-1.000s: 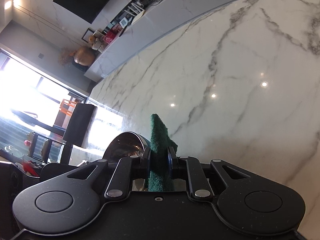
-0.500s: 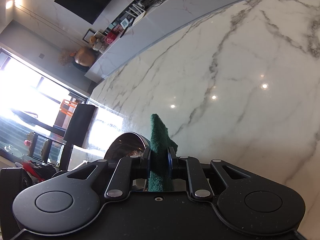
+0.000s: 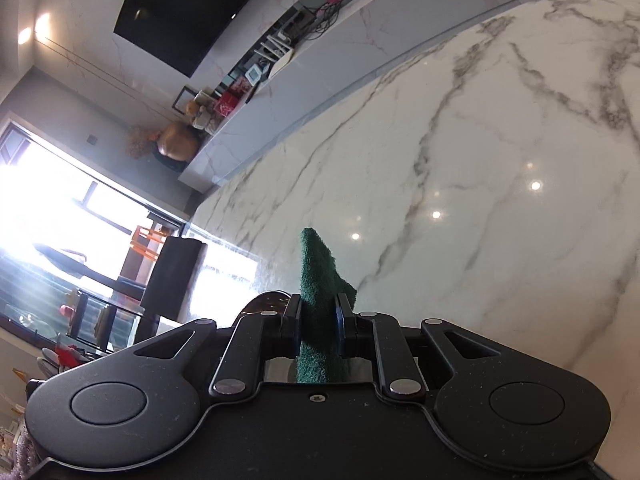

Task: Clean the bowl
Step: 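Continue scrubbing the bowl's outer wall with the right gripper's pad while the left holds it, then scrub the bowl's outside near the rim with the right gripper's pad while the left holds it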

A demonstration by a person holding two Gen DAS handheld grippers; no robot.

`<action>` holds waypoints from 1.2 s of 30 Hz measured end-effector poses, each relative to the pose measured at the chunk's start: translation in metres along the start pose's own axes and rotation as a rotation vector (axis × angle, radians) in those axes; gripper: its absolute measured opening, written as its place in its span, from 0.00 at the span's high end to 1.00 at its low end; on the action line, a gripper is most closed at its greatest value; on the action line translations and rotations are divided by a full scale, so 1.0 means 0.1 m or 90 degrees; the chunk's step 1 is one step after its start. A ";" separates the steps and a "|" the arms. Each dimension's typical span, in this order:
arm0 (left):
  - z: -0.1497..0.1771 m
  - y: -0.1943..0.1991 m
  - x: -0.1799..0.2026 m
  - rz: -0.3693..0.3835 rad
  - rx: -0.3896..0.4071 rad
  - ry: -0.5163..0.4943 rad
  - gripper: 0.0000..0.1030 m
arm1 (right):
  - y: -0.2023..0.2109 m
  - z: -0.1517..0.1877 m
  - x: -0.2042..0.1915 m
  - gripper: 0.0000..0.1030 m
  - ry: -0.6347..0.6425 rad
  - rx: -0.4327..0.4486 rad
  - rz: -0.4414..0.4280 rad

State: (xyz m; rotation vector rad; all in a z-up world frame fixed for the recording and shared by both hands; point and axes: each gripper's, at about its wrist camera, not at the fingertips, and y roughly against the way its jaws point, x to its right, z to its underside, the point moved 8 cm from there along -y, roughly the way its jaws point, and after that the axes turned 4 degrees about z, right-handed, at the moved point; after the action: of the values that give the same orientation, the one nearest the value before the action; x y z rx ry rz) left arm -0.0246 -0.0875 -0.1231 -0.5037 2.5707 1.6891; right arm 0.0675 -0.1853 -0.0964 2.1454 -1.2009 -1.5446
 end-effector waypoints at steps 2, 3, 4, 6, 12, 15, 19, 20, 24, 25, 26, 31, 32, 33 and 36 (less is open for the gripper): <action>0.00 -0.03 0.01 0.002 0.001 0.000 0.84 | -0.03 0.02 -0.02 0.86 0.005 -0.006 0.002; 0.00 -0.02 0.01 0.002 0.002 0.000 0.84 | -0.04 0.03 -0.03 0.86 0.009 -0.011 0.004; 0.01 -0.02 0.01 0.003 0.003 0.002 0.84 | -0.06 0.04 -0.03 0.86 0.014 -0.016 0.007; 0.01 -0.03 0.00 0.005 0.004 0.005 0.84 | -0.09 0.07 -0.04 0.86 0.021 -0.026 0.014; 0.01 -0.04 0.01 0.006 0.003 -0.001 0.84 | -0.12 0.10 -0.02 0.86 0.019 -0.036 0.026; 0.01 -0.03 0.00 0.007 0.003 -0.001 0.84 | -0.06 0.07 -0.03 0.86 0.014 -0.018 0.016; 0.02 -0.04 -0.02 0.006 0.001 0.000 0.84 | 0.03 0.01 -0.05 0.86 0.009 0.005 0.004; 0.02 -0.05 -0.02 0.006 0.001 0.000 0.84 | 0.04 0.01 -0.05 0.86 0.008 0.007 0.004; 0.03 -0.04 -0.02 0.005 0.001 0.003 0.84 | 0.02 0.02 -0.05 0.86 0.009 0.003 0.005; 0.03 -0.04 -0.02 0.005 0.001 0.003 0.84 | 0.01 0.02 -0.05 0.86 0.011 0.001 0.005; 0.03 -0.04 -0.01 0.006 0.001 0.002 0.84 | 0.00 0.03 -0.06 0.86 0.012 -0.001 0.005; 0.03 -0.04 -0.02 0.008 0.001 0.005 0.84 | -0.08 0.08 -0.06 0.86 0.022 -0.023 0.019; 0.04 -0.04 -0.02 0.009 0.001 0.006 0.84 | -0.10 0.09 -0.05 0.86 0.023 -0.028 0.023; 0.03 -0.04 -0.03 0.009 0.000 0.007 0.84 | -0.12 0.11 -0.05 0.86 0.024 -0.034 0.028; 0.03 -0.05 -0.04 0.011 0.000 0.015 0.83 | -0.15 0.12 -0.04 0.86 0.024 -0.040 0.029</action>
State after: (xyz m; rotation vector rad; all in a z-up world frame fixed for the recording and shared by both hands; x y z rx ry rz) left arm -0.0200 -0.0854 -0.1279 -0.5065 2.5974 1.6994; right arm 0.0635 -0.1694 -0.1077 2.0830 -1.1653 -1.4955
